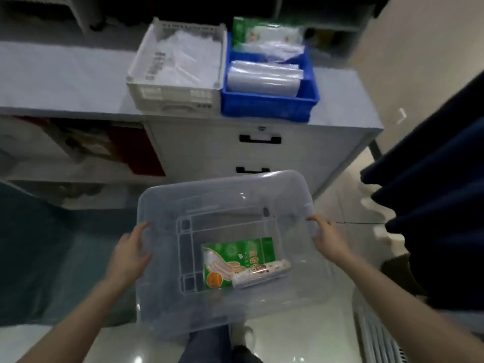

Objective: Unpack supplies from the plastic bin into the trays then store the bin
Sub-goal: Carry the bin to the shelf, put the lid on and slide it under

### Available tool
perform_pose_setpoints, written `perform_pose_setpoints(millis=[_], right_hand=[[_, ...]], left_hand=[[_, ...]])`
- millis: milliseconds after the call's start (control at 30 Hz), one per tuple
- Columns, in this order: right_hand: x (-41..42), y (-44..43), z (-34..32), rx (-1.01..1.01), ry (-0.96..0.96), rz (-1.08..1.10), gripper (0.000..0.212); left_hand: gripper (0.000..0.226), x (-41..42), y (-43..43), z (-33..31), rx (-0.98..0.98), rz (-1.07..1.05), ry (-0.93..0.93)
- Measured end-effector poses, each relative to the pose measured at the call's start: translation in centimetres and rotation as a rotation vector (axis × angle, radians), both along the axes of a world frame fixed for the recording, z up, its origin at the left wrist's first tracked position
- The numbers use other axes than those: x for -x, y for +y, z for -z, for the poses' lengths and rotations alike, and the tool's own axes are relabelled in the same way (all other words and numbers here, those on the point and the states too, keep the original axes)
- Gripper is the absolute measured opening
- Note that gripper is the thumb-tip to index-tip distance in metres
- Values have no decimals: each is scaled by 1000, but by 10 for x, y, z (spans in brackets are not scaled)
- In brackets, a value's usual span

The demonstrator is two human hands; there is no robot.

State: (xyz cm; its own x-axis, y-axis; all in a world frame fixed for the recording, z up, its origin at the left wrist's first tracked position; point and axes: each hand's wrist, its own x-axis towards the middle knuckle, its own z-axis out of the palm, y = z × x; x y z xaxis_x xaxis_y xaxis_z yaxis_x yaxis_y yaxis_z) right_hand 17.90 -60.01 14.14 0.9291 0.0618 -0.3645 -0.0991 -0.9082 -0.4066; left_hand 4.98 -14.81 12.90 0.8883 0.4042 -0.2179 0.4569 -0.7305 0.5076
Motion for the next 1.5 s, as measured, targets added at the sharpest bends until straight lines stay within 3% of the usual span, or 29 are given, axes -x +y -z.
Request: perform_pose_setpoints(millis=[367,533,667,1100,1200,1500], right_hand=[[82,-255,-89,171,-89,504,58],[82,-335,-103,200,-122,717,47],[52,-391,-115,267,-98,748,55],[-136,-563,-134,312,-86,819,68],[-197,-595,-131,238,-104,852,54],[-447,-647,-108,101,-116,559,53]], left_hand=[[60,-142,-249,-60,119,575,-76],[60,-204,-349,-74,173,740,-108],[56,-262,-418,-82,188,781,-85],[50,-447,-600,-94,258,757,-83],[47,-501,-629,-94,223,703,-96],[46,-679,-663,-77,57,491,-58]])
